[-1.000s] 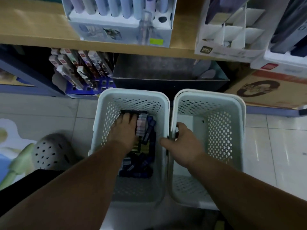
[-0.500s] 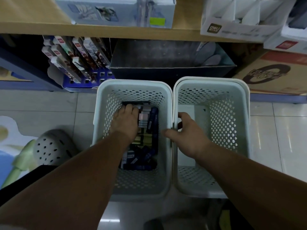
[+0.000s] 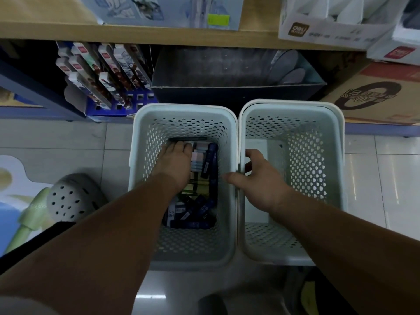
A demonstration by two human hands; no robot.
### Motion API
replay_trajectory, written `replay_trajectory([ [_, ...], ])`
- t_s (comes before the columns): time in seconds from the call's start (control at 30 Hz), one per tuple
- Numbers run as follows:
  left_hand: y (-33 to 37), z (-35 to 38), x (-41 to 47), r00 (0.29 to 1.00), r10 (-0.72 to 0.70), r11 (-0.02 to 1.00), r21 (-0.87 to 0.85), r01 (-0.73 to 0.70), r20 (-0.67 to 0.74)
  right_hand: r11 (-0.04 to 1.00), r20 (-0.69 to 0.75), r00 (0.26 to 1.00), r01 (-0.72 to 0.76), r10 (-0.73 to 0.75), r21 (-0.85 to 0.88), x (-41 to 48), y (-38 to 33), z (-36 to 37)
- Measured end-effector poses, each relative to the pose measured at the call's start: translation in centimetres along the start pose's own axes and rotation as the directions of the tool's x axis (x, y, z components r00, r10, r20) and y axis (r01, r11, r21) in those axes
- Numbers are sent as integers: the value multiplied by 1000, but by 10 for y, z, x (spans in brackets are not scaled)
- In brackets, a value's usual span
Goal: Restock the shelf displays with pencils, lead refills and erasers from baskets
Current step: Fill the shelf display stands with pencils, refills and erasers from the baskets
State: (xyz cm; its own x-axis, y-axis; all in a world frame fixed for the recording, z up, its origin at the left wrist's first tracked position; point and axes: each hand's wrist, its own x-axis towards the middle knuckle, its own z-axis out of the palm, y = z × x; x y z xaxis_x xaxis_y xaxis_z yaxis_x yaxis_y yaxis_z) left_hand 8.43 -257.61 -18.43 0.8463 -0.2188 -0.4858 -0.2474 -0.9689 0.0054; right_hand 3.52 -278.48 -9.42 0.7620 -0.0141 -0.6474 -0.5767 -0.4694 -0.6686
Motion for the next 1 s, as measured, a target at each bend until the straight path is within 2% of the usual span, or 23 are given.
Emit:
replay_trajectory([
  [0.3, -5, 3, 4, 999, 27, 998, -63, -24, 40, 999, -12, 1000, 10, -10, 31, -1, 1, 1],
  [0.47, -7, 6, 4, 999, 46, 996, -83, -45, 9, 999, -24, 1000, 11, -10, 52, 1, 2, 3],
  [0.67, -9, -20, 17, 992, 105, 992, 57, -109, 75, 999, -25, 1000, 9, -8, 37, -1, 2, 3],
  [1.0, -11, -16, 23, 969, 96, 952, -304, -22, 229, 998, -38, 999, 8, -6, 55, -2, 2, 3],
])
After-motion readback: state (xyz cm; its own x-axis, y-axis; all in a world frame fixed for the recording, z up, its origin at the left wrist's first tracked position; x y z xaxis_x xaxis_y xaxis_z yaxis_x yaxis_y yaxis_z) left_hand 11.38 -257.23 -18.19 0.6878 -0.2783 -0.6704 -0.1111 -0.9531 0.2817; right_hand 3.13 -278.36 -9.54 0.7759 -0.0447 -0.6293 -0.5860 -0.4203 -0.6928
